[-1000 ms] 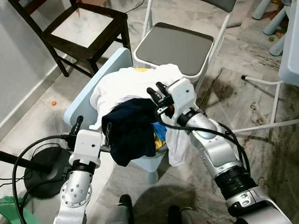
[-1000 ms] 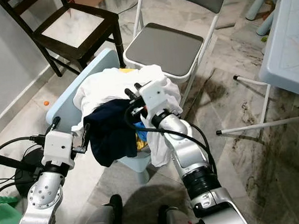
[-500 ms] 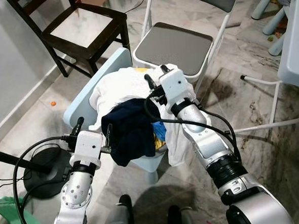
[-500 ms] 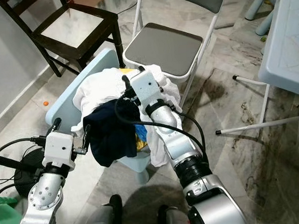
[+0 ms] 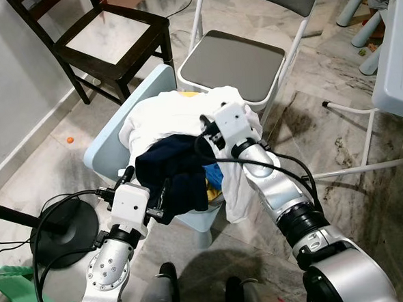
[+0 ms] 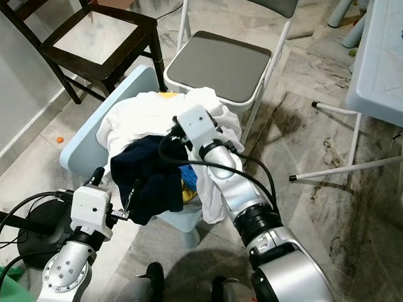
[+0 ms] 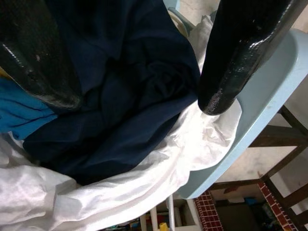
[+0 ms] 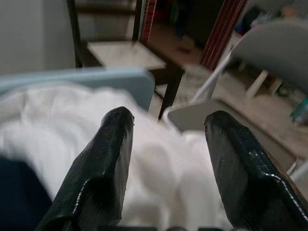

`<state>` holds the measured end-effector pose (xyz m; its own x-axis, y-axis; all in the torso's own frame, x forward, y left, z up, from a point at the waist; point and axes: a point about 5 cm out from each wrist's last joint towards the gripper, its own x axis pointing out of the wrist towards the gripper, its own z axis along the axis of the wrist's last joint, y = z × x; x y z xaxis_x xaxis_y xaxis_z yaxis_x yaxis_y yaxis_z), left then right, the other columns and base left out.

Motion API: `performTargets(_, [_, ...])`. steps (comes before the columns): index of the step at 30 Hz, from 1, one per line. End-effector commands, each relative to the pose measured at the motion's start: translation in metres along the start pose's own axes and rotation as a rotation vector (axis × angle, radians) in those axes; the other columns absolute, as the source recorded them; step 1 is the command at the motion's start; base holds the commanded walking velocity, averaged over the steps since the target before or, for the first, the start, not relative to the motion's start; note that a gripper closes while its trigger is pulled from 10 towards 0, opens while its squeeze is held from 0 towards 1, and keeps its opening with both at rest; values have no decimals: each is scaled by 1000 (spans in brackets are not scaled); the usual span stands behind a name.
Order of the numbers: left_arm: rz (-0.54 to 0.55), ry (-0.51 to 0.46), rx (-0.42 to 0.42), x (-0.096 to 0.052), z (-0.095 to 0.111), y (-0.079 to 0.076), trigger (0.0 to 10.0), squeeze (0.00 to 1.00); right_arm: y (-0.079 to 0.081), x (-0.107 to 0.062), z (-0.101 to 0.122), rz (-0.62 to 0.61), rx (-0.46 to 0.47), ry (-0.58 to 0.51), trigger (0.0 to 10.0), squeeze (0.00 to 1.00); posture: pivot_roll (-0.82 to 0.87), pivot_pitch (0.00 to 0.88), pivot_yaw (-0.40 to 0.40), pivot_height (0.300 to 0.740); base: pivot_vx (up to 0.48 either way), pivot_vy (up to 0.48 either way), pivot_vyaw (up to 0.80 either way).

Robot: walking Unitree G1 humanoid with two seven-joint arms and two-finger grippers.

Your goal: Hang hanger

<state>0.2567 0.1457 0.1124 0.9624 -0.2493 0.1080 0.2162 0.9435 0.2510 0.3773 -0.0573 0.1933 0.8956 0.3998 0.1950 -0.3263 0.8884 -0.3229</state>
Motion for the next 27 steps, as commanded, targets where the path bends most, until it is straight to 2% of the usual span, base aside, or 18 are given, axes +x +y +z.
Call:
performTargets(1, [-12,6,-3,-5,-1,-2,10000,0,-3,2,11,-14,11,-52,10000,0,331,307,-62,740,0,0,0])
performTargets(4, [-13,7,-4,-4,-1,-2,10000,0,-7,2,0,-14,-28,28,10000,0,330,305,-64,740,0,0,0])
performTargets(8, [-15,6,-6,-4,-1,-3,10000,0,-2,-5,-33,62,-39,224,10000,0,328,306,-66,740,0,0,0])
performTargets(10, [-16,7,-6,-4,-1,-3,10000,0,-4,-9,-40,50,-101,248,10000,0,330,307,-66,740,0,0,0])
performTargets(15, [-17,9,-6,-4,-1,-3,10000,0,1,-13,-51,74,-116,298,10000,0,333,309,-62,740,0,0,0])
performTargets(16, [-17,9,-6,-4,-1,-3,10000,0,4,-15,-53,87,-104,308,4431,0,334,309,-61,740,0,0,0])
performTargets(17, [-17,9,-5,-5,-1,-3,10000,0,6,-15,-55,96,-95,314,4431,0,335,309,-61,740,0,0,0])
performTargets(18, [-17,10,-4,-5,-1,-3,10000,0,9,-17,-58,109,-75,327,0,0,336,310,-60,740,0,0,0])
performTargets(20, [-15,12,-1,-5,-2,-2,10000,0,16,-21,-64,141,-44,354,0,0,337,310,-60,740,0,0,0])
performTargets(27, [-10,12,3,-5,-1,-1,10000,0,19,-25,-68,159,-4,360,0,0,337,310,-61,740,0,0,0])
